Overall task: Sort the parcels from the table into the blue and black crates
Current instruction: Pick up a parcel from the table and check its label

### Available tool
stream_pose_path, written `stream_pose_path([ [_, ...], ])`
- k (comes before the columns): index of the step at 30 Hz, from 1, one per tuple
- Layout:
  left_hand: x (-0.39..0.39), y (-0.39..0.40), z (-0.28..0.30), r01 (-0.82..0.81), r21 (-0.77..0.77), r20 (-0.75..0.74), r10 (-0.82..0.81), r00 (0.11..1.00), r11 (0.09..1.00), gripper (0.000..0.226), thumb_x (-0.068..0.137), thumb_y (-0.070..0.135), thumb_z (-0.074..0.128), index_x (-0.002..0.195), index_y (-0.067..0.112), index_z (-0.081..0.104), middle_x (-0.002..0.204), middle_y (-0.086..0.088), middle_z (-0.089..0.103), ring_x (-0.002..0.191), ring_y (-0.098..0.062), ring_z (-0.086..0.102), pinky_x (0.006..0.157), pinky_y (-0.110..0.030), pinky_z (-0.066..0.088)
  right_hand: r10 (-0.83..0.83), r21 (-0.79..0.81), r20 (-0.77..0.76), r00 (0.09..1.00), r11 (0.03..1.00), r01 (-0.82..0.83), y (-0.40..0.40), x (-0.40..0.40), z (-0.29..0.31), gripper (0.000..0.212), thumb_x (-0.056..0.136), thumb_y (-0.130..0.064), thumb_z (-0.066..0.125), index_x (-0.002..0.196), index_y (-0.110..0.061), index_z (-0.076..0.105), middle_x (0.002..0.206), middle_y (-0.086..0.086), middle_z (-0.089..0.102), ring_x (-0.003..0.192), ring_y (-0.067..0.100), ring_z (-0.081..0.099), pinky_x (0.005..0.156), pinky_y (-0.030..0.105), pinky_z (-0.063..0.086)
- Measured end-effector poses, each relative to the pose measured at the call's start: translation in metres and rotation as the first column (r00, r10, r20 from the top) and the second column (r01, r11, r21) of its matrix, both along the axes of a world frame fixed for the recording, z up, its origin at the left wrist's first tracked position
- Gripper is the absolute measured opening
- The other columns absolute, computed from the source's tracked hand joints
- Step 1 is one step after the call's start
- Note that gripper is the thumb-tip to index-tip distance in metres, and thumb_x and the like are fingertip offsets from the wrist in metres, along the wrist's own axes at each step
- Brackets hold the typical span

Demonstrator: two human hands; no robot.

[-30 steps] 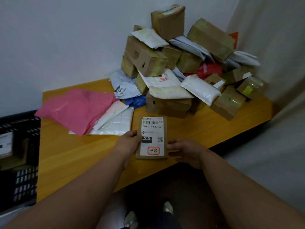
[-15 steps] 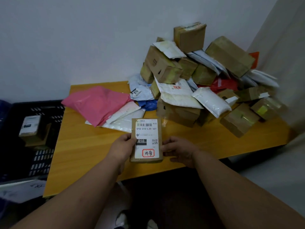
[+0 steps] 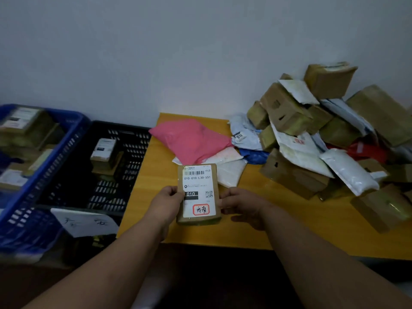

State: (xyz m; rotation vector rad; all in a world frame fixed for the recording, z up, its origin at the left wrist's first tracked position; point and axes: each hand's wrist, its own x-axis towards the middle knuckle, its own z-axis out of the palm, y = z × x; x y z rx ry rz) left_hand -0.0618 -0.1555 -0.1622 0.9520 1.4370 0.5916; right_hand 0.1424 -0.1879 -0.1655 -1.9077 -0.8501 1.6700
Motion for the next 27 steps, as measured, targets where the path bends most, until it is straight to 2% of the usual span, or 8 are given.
stream_pose_path([
  [3,-0.051,0.02,0.0,-0.022,-0.008,-0.004,0.022,1.0,1.0,0.012,0.101,0.02,0.05,0.106,0.016,0.06,0.099,-0.004,0.071,0.088,-0.021,0.069,0.08,-0.038,0.056,0.036,0.017,0.003,0.999,0.999,-0.036,0.027,-0.048,0.002,0.017,0.082,-0.022,0.074,0.092,-0.021,0.061,0.104,0.002,0.067,0.097,0.021,0.058,0.08,0.035,0.041],
  [7,-0.133,0.05,0.0,-0.06,0.014,-0.056,0.061,0.997,0.998,0.014,0.099,0.023,0.053,0.109,0.019,0.061,0.095,-0.002,0.073,0.082,-0.018,0.071,0.067,-0.032,0.056,0.091,0.03,-0.023,0.996,0.995,-0.09,0.063,-0.13,-0.002,0.015,0.084,-0.022,0.073,0.092,-0.022,0.061,0.099,0.0,0.067,0.094,0.019,0.057,0.077,0.033,0.039],
  [11,-0.211,0.073,-0.003,-0.108,0.005,-0.096,0.108,0.99,0.994,0.023,0.098,0.021,0.052,0.118,0.017,0.061,0.1,-0.003,0.071,0.088,-0.022,0.07,0.083,-0.042,0.058,0.151,0.035,-0.025,0.988,0.988,-0.151,0.096,-0.21,-0.012,0.016,0.083,-0.023,0.074,0.095,-0.021,0.063,0.102,0.001,0.068,0.095,0.02,0.058,0.079,0.035,0.039],
  [15,-0.266,0.089,-0.005,-0.157,-0.015,-0.075,0.156,0.985,0.987,0.026,0.1,0.015,0.049,0.124,0.018,0.057,0.101,-0.002,0.069,0.087,-0.018,0.068,0.067,-0.03,0.054,0.21,0.011,-0.013,0.978,0.978,-0.21,0.12,-0.266,-0.017,0.026,0.083,-0.023,0.074,0.107,-0.021,0.065,0.112,0.005,0.07,0.1,0.022,0.062,0.08,0.036,0.041],
  [21,-0.318,0.114,-0.016,-0.225,-0.071,-0.054,0.222,0.974,0.972,0.034,0.1,0.011,0.047,0.133,0.014,0.054,0.103,-0.004,0.069,0.085,-0.015,0.068,0.063,-0.025,0.053,0.292,0.01,0.007,0.956,0.956,-0.292,0.161,-0.319,-0.021,0.031,0.084,-0.023,0.074,0.114,-0.02,0.065,0.113,0.006,0.071,0.103,0.022,0.064,0.078,0.033,0.047],
  [24,-0.334,0.129,-0.021,-0.258,-0.094,-0.054,0.254,0.966,0.962,0.038,0.099,0.011,0.047,0.137,0.016,0.052,0.102,-0.005,0.07,0.083,-0.015,0.069,0.061,-0.024,0.052,0.328,-0.009,0.005,0.945,0.945,-0.328,0.184,-0.338,-0.027,0.03,0.085,-0.023,0.074,0.113,-0.021,0.065,0.114,0.006,0.071,0.105,0.022,0.064,0.082,0.034,0.046],
  [27,-0.349,0.149,-0.027,-0.292,-0.1,-0.064,0.286,0.956,0.951,0.038,0.099,0.011,0.049,0.136,0.015,0.053,0.09,0.0,0.07,0.079,-0.013,0.069,0.058,-0.023,0.053,0.359,-0.046,-0.017,0.933,0.932,-0.359,0.212,-0.354,-0.037,0.029,0.084,-0.023,0.074,0.112,-0.021,0.064,0.112,0.005,0.072,0.099,0.02,0.064,0.074,0.031,0.044],
])
